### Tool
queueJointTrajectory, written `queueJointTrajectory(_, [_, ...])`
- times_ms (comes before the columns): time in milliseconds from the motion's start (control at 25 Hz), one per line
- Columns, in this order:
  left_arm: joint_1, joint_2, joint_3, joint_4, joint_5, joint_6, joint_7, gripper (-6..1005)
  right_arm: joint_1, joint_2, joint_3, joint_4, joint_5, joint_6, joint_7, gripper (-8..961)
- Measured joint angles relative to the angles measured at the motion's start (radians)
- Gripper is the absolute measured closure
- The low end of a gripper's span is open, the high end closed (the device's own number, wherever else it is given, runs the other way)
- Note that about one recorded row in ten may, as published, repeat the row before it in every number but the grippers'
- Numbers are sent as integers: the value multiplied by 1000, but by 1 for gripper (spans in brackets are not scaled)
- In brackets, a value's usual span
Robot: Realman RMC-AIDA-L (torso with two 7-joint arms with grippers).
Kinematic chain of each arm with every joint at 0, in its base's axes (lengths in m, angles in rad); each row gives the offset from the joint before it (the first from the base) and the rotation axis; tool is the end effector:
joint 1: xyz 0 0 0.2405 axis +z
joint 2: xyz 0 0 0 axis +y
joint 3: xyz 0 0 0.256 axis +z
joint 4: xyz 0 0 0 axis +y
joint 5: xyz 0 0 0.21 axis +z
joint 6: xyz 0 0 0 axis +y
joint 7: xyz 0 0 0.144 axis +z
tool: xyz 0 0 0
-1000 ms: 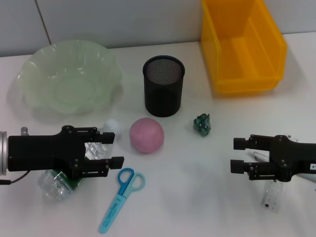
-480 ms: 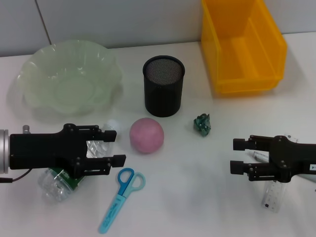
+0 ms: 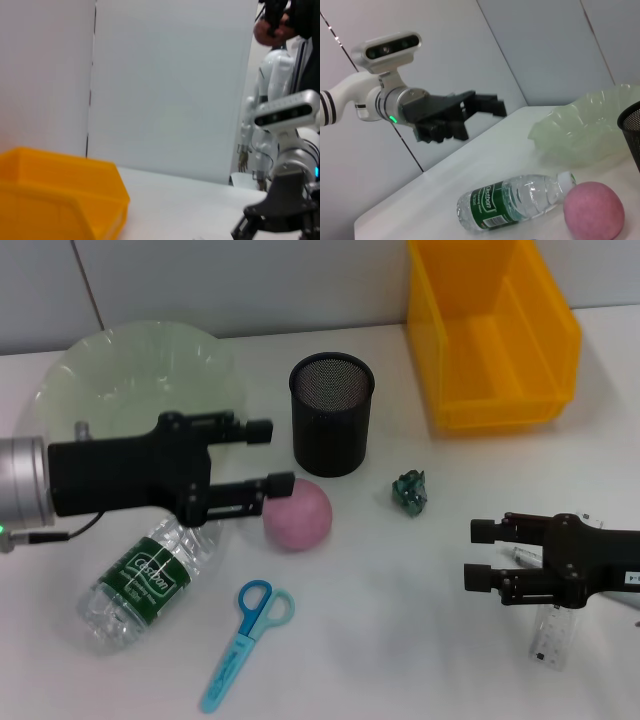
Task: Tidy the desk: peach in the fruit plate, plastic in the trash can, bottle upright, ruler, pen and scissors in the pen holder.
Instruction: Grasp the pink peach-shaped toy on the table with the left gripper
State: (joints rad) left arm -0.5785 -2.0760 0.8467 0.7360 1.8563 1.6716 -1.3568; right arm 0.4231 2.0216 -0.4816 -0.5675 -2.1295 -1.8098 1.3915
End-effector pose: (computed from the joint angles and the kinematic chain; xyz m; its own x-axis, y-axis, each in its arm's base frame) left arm -0.2078 0.3351 0.0020 0.8272 0.1602 0.5386 0.2282 -0.9717 -0.0614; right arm 0.3048 0.2688 0.0230 0.6622 -0.4937 -0.5638 -0.5764 -0.8163 0.0379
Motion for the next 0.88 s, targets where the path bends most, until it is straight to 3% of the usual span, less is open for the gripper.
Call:
queueJointTrajectory(200, [-29,-2,38,-18,-56,-49,49,323,-1,0,3,0,3,-1,0,133])
queueJointTrajectory(240, [-35,-3,105,-10,-83,-100,61,323,-2,0,5,0,3,-1,0,133])
queueJointTrajectory(440, [-39,-3,276,36,-131,-228,68,323,-3,0,7,0,3,1,0,133])
queueJointTrajectory(480, [-39,-3,276,36,-131,-228,68,323,-3,0,7,0,3,1,0,133])
queueJointTrajectory(520, [-39,-3,357,71,-140,-307,58,323,-3,0,7,0,3,1,0,133])
queueJointTrajectory(600, [-39,-3,415,97,-140,-350,47,323,-3,0,8,0,3,1,0,133])
queueJointTrajectory(680, [-40,0,502,140,-120,-434,8,323,-3,0,9,0,3,1,0,133])
queueJointTrajectory(880, [-49,-2,595,205,-10,-525,-66,324,-3,0,9,0,3,3,4,133])
